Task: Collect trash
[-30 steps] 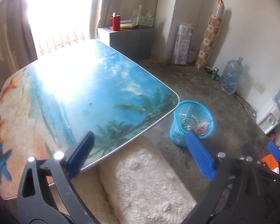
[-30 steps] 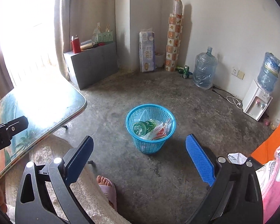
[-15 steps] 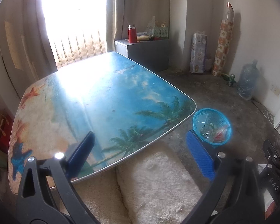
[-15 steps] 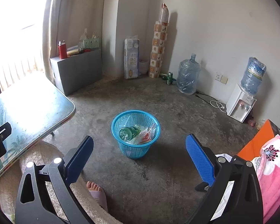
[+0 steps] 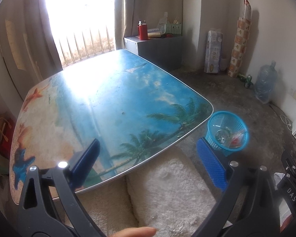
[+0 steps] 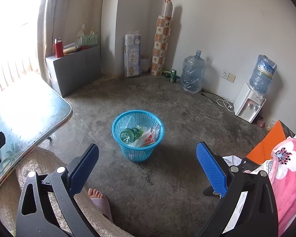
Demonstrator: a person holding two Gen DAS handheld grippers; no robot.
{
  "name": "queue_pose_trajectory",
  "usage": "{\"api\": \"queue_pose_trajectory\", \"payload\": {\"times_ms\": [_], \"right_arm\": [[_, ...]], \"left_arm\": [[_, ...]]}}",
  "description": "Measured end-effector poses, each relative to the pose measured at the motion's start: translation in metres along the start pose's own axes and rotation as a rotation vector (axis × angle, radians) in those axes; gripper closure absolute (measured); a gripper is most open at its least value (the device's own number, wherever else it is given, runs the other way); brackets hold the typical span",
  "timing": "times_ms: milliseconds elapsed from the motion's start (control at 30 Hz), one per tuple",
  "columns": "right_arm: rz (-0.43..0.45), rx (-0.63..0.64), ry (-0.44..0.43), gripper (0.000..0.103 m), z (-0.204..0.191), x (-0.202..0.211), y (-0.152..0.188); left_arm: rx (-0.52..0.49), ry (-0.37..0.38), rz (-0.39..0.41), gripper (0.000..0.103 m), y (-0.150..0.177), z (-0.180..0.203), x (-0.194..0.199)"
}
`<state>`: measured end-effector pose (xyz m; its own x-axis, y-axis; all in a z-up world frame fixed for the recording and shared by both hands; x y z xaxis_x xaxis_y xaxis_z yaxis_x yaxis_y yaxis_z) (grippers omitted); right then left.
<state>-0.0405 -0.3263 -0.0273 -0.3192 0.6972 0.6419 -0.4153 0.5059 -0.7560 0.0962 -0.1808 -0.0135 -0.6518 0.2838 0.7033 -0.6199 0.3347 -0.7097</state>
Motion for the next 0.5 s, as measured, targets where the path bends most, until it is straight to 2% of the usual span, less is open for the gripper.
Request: {"api": "queue_pose_trajectory", "payload": {"times_ms": [500], "right_arm": [[-0.008,-0.009,-0.002,0.007,-0.0002,-0.0002,0.0018]], "left_arm": [[0.000,-0.008,-0.043,0.009,0.0063,-0.0005,-0.0090]]}}
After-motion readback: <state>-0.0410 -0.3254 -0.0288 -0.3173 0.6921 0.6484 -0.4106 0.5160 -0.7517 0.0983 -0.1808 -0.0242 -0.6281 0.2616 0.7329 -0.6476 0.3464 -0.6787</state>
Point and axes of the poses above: each gripper's, at about its wrist camera, not at the fingertips, and x roughly against the way its jaws point, z to its right, y to its underside, the point moved 5 cm from there along -x, roughly the way its jaws point
